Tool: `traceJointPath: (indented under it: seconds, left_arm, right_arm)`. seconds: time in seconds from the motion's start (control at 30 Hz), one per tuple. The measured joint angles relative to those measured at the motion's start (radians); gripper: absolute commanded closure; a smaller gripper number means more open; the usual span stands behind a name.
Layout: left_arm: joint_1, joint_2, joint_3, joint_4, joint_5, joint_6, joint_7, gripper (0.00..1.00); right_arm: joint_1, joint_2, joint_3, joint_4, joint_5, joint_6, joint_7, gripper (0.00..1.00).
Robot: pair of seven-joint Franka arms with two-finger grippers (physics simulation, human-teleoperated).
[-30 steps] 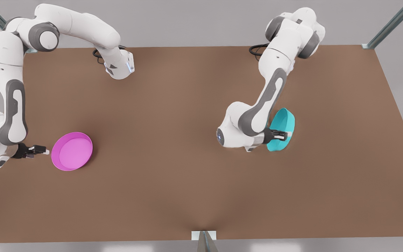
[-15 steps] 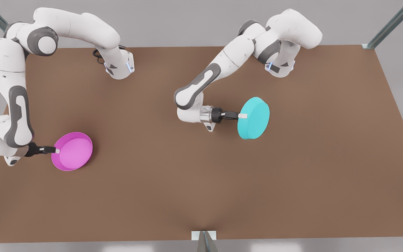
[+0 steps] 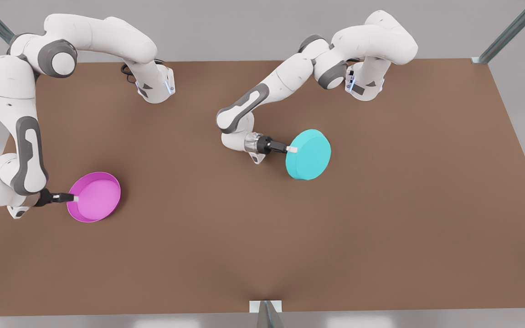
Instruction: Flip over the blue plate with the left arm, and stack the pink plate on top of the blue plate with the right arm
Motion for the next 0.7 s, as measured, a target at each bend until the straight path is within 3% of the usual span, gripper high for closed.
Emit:
traceJointPath:
  seconds: [0.3, 0.37, 0.43, 0.47, 0.5, 0.53, 0.7]
  left_arm:
    - [-0.025, 0.061, 0.0, 0.054, -0.022, -0.01, 0.0, 0.79]
    - [-0.026, 0.067, 0.0, 0.056, -0.023, -0.016, 0.0, 0.79]
    - [-0.026, 0.066, 0.0, 0.056, -0.022, -0.018, 0.0, 0.79]
    - [-0.026, 0.066, -0.002, 0.057, -0.024, -0.018, -0.001, 0.25]
    - [-0.026, 0.066, -0.006, 0.058, -0.035, -0.017, -0.003, 0.06]
    - [-0.026, 0.066, -0.009, 0.058, -0.044, -0.017, -0.003, 0.0]
    - [-0.026, 0.066, -0.012, 0.068, -0.066, -0.018, -0.003, 0.0]
  right_arm:
    - [0.011, 0.015, 0.0, -0.003, 0.003, 0.005, 0.002, 0.01]
    - [0.011, 0.014, 0.0, -0.002, 0.003, 0.005, 0.001, 0.32]
    - [0.011, 0.014, 0.0, -0.003, 0.003, 0.003, 0.002, 0.32]
    - [0.011, 0.014, 0.0, -0.003, 0.003, 0.004, 0.002, 0.34]
    - [0.011, 0.014, 0.0, -0.003, 0.003, 0.003, 0.002, 0.34]
    - [0.012, 0.014, 0.0, -0.002, 0.003, 0.003, 0.002, 0.34]
    - [0.012, 0.014, 0.0, -0.005, 0.003, 0.003, 0.002, 0.33]
